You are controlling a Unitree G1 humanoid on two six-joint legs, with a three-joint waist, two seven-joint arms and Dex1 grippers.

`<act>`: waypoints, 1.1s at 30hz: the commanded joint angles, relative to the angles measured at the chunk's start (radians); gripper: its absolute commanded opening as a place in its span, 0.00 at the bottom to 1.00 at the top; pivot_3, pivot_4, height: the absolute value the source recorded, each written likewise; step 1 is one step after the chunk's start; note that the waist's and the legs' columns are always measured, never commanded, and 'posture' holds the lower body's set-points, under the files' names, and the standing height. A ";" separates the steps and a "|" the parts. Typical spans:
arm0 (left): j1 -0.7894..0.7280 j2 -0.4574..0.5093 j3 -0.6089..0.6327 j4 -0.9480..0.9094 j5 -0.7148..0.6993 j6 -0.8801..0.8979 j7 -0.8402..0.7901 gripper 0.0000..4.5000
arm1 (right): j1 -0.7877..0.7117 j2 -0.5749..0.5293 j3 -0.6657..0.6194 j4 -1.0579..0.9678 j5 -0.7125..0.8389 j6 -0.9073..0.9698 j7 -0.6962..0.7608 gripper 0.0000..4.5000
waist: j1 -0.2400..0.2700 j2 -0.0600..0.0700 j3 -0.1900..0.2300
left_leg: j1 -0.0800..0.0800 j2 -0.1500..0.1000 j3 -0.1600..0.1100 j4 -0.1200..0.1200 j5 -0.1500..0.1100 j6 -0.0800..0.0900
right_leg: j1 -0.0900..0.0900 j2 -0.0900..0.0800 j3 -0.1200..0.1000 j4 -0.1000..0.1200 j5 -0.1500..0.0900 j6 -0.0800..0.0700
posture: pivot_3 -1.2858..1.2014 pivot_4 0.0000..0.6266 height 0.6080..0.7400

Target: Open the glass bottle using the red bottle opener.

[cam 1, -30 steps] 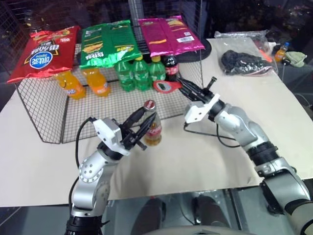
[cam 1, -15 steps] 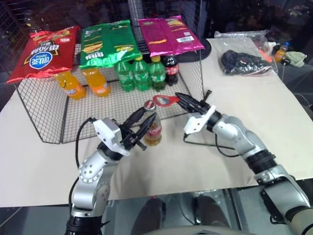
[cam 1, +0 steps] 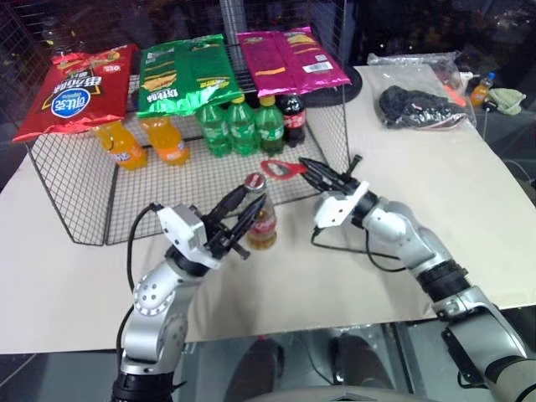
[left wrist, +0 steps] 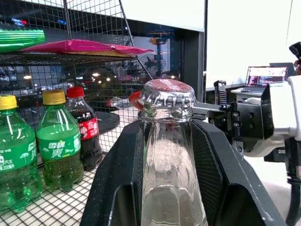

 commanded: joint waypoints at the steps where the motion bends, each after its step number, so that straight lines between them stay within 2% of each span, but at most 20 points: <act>1: 0.024 0.007 -0.017 0.012 0.002 0.030 -0.012 0.58 | -0.004 0.000 -0.028 -0.020 0.026 0.002 -0.009 0.00 | -0.002 0.000 0.001 | 0.000 0.000 0.000 0.000 0.000 0.000 | 0.000 0.000 0.000 0.000 0.000 0.000 | 0.52 0.24 1.00; 5: 0.019 0.004 -0.015 0.016 0.019 0.032 -0.002 0.96 | -0.004 0.002 -0.029 -0.018 0.029 0.004 -0.010 0.00 | -0.002 0.000 0.002 | -0.003 0.000 0.000 0.000 0.000 0.000 | -0.003 0.001 0.000 0.000 0.000 0.000 | 0.52 0.24 1.00; 18: 0.056 0.011 -0.005 0.011 0.034 0.024 -0.009 0.96 | -0.003 0.001 -0.028 -0.014 0.036 0.007 -0.013 0.00 | -0.002 0.000 0.002 | -0.003 0.000 0.001 -0.001 0.000 0.000 | -0.003 0.001 0.001 0.000 0.000 0.000 | 0.52 0.24 1.00; 30: 0.064 0.018 0.000 0.017 0.041 0.023 -0.014 0.96 | -0.002 -0.022 0.010 -0.049 -0.058 -0.035 -0.025 0.00 | -0.002 0.000 0.002 | -0.003 0.000 0.001 -0.001 0.000 0.000 | -0.003 0.001 0.001 0.000 0.000 0.000 | 0.52 0.24 1.00; 33: 0.062 0.017 0.002 0.018 0.044 0.022 -0.016 0.96 | 0.010 0.003 -0.011 -0.053 -0.009 -0.023 -0.027 0.00 | -0.002 0.000 0.002 | -0.003 0.000 0.001 -0.001 0.000 0.000 | -0.003 0.001 0.001 0.000 0.000 0.000 | 0.52 0.24 1.00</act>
